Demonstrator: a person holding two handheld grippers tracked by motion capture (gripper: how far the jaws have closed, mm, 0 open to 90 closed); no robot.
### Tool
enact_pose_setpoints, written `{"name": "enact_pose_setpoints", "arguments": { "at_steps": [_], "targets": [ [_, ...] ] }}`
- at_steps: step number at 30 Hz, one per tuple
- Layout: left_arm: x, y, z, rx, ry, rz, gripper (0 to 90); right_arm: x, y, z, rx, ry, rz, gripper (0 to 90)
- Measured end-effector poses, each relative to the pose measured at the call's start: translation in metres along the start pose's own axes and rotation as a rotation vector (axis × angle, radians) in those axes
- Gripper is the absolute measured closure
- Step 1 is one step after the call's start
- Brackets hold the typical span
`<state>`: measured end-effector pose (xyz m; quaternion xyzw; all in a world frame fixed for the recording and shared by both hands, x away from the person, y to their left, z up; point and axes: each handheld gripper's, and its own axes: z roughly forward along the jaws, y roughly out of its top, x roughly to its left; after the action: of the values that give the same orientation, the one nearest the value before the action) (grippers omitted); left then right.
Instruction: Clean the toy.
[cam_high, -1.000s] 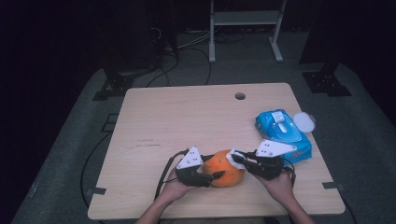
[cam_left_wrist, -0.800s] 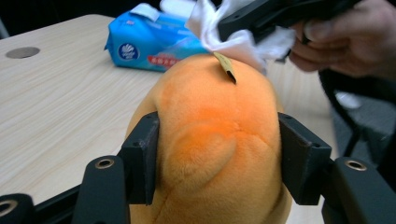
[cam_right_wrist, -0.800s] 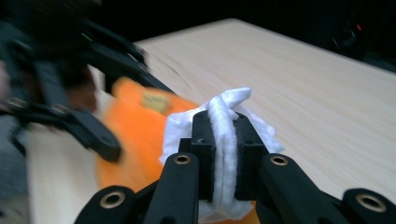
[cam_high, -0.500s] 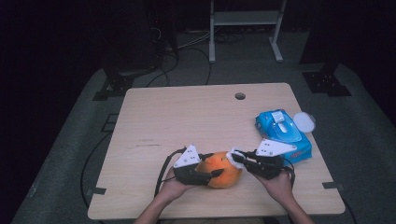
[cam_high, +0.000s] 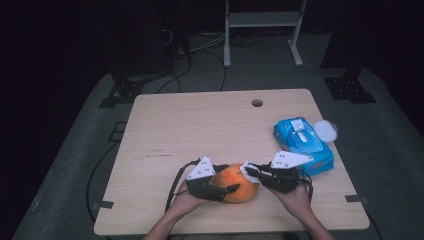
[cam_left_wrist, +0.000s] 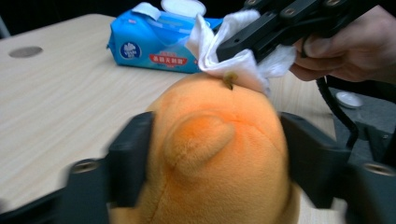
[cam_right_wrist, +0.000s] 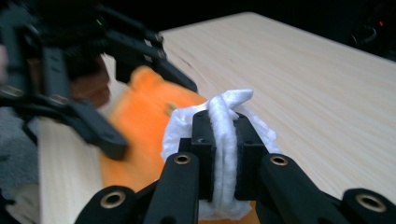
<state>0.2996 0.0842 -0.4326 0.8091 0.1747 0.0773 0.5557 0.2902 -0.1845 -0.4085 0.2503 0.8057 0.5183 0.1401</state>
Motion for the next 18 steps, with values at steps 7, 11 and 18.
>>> {"name": "enact_pose_setpoints", "arguments": {
  "at_steps": [7,11,18],
  "targets": [
    [0.006,-0.006,0.002,0.013,-0.048,-0.004,11.8,-0.003,-0.004,0.002,0.003,0.008,0.025,80.9],
    [0.003,-0.004,-0.001,0.012,-0.013,0.021,28.8,-0.008,-0.005,0.001,0.000,0.010,0.055,80.9],
    [-0.001,-0.001,0.003,0.010,0.009,0.015,33.1,0.014,0.019,-0.010,-0.101,0.023,-0.009,80.9]
  ]
}}
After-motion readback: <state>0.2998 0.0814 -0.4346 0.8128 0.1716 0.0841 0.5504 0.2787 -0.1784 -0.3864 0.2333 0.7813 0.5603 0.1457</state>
